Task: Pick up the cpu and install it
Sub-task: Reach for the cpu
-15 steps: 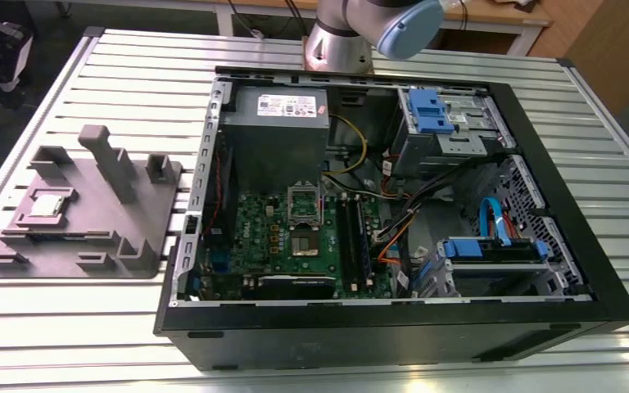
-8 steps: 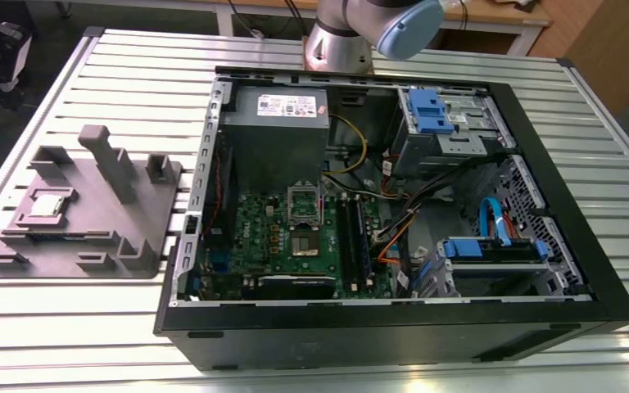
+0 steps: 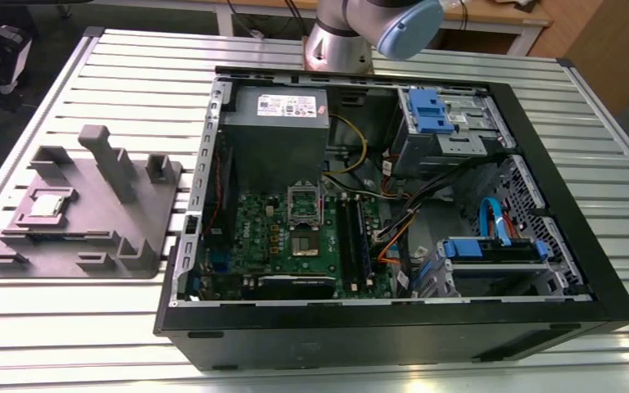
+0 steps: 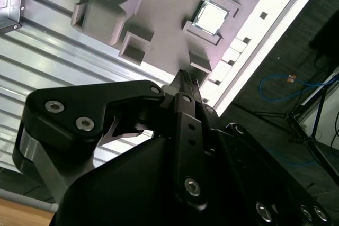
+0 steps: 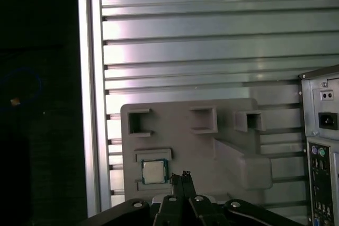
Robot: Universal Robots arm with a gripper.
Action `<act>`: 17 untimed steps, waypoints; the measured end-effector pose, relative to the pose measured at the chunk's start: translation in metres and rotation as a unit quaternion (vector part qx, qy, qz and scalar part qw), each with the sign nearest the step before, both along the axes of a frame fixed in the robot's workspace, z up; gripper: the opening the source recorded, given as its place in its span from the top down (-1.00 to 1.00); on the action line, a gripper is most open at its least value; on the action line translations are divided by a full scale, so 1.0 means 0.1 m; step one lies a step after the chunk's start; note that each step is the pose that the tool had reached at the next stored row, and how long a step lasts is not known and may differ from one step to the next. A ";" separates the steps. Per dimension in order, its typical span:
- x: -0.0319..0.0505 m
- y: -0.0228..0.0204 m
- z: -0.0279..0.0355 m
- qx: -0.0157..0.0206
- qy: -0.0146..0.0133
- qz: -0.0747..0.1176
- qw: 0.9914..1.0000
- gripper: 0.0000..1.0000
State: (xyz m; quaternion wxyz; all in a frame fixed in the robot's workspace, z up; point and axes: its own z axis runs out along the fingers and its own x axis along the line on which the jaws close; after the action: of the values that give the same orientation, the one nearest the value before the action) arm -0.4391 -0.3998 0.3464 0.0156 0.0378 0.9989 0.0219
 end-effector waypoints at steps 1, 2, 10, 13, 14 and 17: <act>0.000 -0.002 -0.006 0.000 0.002 0.000 1.000 0.80; -0.001 -0.003 -0.008 0.000 0.003 0.000 1.000 0.80; 0.000 -0.013 -0.020 0.000 0.003 0.000 1.000 0.80; 0.000 -0.035 -0.039 0.000 0.003 0.000 1.000 0.80; -0.001 -0.042 -0.047 0.000 0.003 0.000 1.000 0.80; -0.002 -0.070 -0.070 0.000 0.003 0.000 1.000 0.80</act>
State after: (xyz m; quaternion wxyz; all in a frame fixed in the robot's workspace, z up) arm -0.4393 -0.4068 0.3394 0.0125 0.0379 0.9990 0.0218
